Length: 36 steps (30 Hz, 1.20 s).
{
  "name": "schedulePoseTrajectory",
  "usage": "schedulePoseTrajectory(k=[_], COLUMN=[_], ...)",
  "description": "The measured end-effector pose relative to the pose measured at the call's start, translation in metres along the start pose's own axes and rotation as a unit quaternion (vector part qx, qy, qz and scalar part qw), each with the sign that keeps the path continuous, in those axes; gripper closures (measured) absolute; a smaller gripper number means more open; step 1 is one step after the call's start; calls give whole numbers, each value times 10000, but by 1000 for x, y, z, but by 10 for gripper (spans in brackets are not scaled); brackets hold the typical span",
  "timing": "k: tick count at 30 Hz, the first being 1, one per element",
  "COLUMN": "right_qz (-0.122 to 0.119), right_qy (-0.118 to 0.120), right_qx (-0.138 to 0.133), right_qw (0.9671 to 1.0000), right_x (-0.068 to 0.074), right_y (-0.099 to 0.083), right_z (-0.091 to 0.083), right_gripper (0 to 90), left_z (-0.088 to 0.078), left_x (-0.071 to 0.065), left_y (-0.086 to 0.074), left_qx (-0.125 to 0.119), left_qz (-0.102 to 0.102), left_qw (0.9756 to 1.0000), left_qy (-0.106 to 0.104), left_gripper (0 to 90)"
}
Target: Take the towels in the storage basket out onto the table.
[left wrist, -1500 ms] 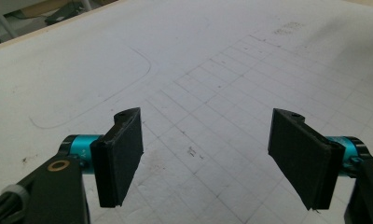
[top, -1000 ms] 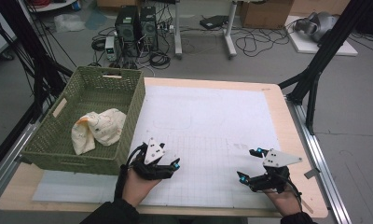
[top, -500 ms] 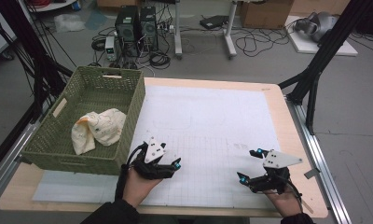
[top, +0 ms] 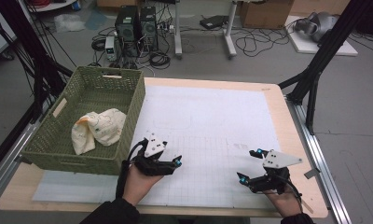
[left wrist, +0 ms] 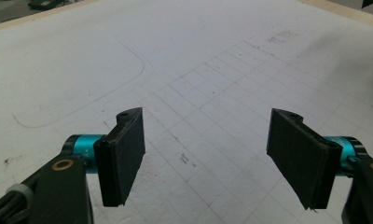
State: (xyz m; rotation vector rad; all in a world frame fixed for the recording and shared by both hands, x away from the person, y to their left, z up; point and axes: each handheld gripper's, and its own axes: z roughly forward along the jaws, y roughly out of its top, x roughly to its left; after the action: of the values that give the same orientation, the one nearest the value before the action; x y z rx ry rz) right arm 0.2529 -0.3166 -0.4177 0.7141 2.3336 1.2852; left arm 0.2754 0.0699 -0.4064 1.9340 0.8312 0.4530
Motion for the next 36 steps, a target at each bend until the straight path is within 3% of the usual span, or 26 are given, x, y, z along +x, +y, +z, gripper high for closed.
schedulePoseTrajectory(k=[3, 6, 8, 9, 15, 19, 23, 26, 32, 34, 36], right_qz=[6, 4, 2, 2, 1, 0, -21, -5, -19, -8, -13], right_qy=[0, -11, -31, -31, -56, -53, -65, -61, -56, -63, -60], right_qx=[10, -12, -59, -59, -106, -111, -150, -145, -159, -156, -152], right_qw=[10000, 10000, 10000, 10000, 9999, 9999, 9999, 9999, 9999, 9999, 9999], right_x=[0, 0, -2, -2, -3, -3, -4, -4, -4, -4, -4], right_y=[0, 1, 1, 1, 2, 3, 3, 3, 4, 4, 4], right_z=[0, 0, -2, -2, -3, -4, -5, -5, -4, -4, -4], right_gripper=[92, 92, 92, 92, 92, 92, 92, 92, 92, 92, 92], left_z=[-1, -4, -11, -11, -21, -30, -41, -50, -60, -62, -62], left_x=[4, 5, 9, 9, 26, 38, 49, 58, 81, 89, 96], left_y=[6, 13, 27, 27, 47, 56, 65, 71, 76, 76, 75], left_qx=[5, 38, 18, 18, 104, 85, 59, 89, 140, 156, 140], left_qz=[-239, -308, -556, -556, -1110, -1250, -1413, -1486, -1809, -1890, -2040], left_qw=[9994, 9991, 9970, 9970, 9882, 9847, 9796, 9775, 9688, 9682, 9641], left_qy=[-256, -299, -535, -535, -1051, -1214, -1428, -1497, -1687, -1634, -1695], left_gripper=[283, 284, 297, 306, 309, 316, 319, 316, 327, 331, 331])
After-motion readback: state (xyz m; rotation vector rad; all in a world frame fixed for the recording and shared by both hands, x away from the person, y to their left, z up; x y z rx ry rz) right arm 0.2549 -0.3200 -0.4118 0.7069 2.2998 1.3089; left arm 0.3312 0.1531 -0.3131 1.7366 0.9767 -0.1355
